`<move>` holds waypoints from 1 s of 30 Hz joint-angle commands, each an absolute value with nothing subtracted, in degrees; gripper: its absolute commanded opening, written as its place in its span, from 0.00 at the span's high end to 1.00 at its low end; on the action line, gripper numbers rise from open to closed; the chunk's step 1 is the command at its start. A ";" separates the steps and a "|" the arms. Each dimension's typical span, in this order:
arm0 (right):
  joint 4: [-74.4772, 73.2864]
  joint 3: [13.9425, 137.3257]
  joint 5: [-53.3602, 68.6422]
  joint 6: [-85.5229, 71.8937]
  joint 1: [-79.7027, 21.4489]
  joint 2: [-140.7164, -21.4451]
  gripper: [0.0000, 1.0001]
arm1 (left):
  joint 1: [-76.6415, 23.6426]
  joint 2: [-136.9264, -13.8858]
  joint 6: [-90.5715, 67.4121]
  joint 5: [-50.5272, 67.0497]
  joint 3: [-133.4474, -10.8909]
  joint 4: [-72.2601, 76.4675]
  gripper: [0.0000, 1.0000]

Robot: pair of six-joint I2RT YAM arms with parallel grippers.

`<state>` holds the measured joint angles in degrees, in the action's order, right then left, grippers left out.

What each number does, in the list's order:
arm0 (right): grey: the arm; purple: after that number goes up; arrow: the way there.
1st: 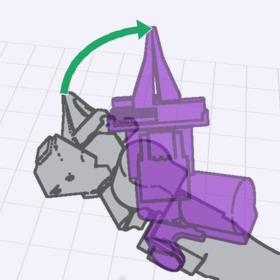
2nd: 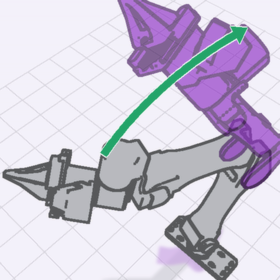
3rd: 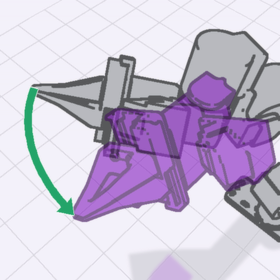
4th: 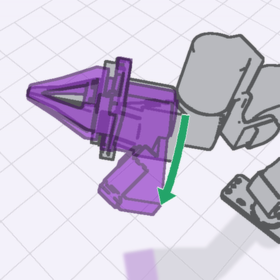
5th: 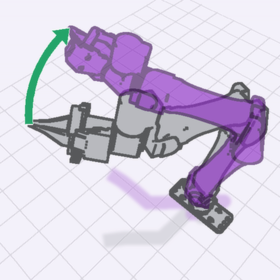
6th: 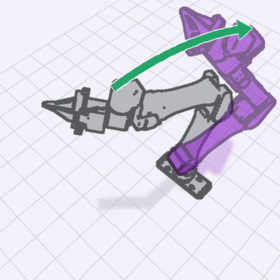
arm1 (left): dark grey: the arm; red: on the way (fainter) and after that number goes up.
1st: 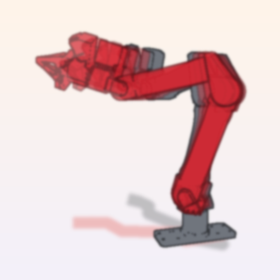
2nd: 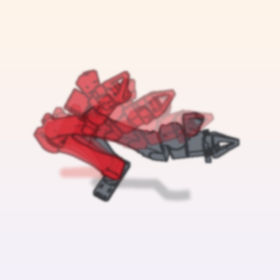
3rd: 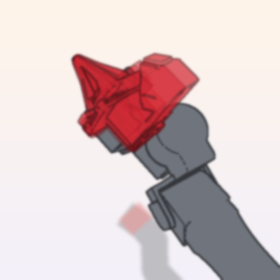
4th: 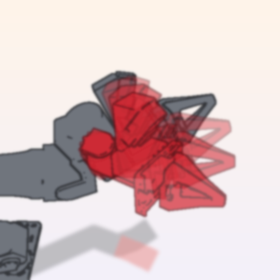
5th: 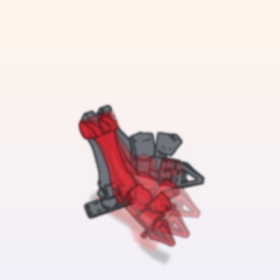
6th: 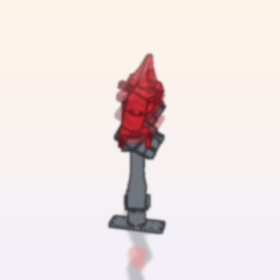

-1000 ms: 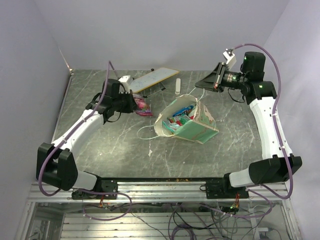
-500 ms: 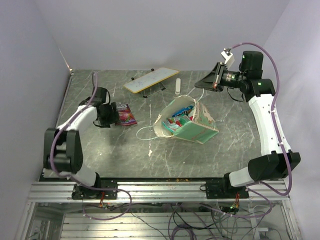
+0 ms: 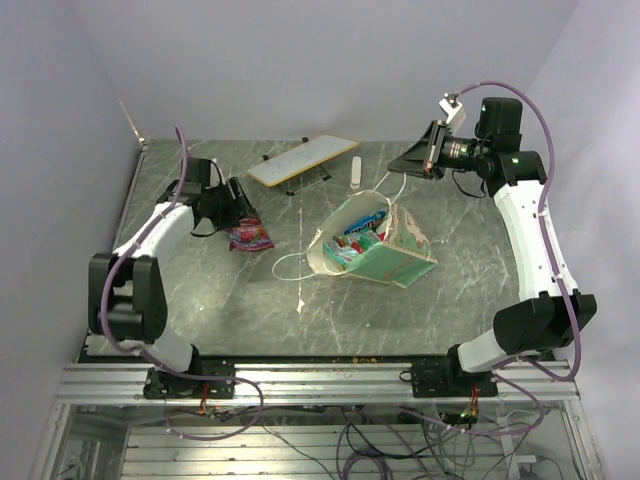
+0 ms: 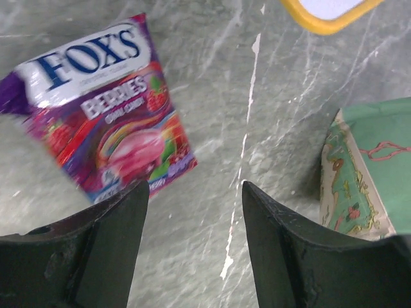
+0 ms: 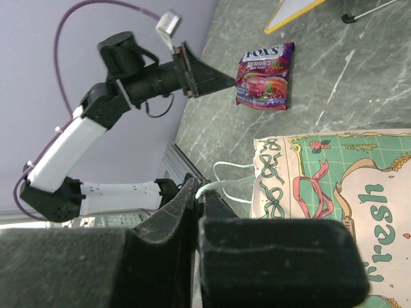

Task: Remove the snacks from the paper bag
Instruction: Place the snack at the center of the board.

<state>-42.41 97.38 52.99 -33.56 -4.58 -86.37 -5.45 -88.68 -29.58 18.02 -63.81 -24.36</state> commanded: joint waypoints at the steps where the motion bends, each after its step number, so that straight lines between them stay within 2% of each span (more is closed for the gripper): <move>1: -41.98 99.56 53.10 -33.91 -4.61 -86.33 1.00 | -3.05 -93.57 -35.09 27.36 -60.74 -11.89 0.28; 5: -41.07 98.72 52.65 -34.65 -4.57 -85.57 1.00 | 1.50 -96.81 -41.90 31.98 -50.26 1.04 0.26; 7: -39.50 97.15 52.97 -35.92 -4.63 -84.94 1.00 | 2.31 -99.84 -40.29 31.14 -48.60 1.10 0.26; 10: -38.20 96.04 53.47 -37.25 -4.61 -84.44 1.00 | 3.32 -102.69 -37.32 32.96 -48.78 -0.81 0.28; 16: -40.64 96.65 51.94 -35.36 -4.57 -84.19 1.00 | 3.36 -93.57 -32.73 31.03 -52.46 -9.91 0.23; 20: -39.61 96.43 52.31 -36.24 -4.62 -84.51 1.00 | 3.38 -91.58 -35.12 35.11 -53.69 -8.18 0.21; 24: -40.28 98.90 52.34 -36.14 -4.65 -85.77 1.00 | 3.11 -95.43 -39.69 41.31 -55.48 -1.35 0.20; 27: -40.53 99.82 52.66 -36.28 -4.62 -86.32 1.00 | 1.83 -100.05 -38.54 41.48 -59.76 -4.52 0.19; 30: -41.01 99.55 52.74 -35.80 -4.57 -86.24 1.00 | 1.08 -99.20 -38.40 39.43 -58.41 -5.97 0.20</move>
